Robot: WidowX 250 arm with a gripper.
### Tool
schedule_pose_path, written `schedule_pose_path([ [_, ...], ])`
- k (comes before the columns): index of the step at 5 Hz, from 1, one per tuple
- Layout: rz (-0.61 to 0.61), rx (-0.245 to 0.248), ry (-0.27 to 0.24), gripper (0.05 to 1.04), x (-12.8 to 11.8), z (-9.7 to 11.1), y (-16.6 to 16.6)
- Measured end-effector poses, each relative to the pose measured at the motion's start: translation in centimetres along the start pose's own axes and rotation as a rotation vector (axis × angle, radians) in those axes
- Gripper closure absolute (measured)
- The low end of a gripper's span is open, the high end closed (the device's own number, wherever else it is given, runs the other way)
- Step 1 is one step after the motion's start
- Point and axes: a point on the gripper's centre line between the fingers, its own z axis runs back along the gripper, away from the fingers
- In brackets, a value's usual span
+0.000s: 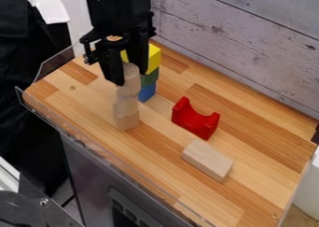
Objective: Take the cylinder off of the rectangular block and put it on top of the other cylinder
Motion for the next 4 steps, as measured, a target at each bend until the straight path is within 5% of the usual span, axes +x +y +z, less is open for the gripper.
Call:
schedule_pose_path([
  [3,0.022,0.009,0.017,0.507,0.3,-0.6,0.1],
  [4,0.022,0.03,0.03,0.18,0.4,-1.2,0.2],
])
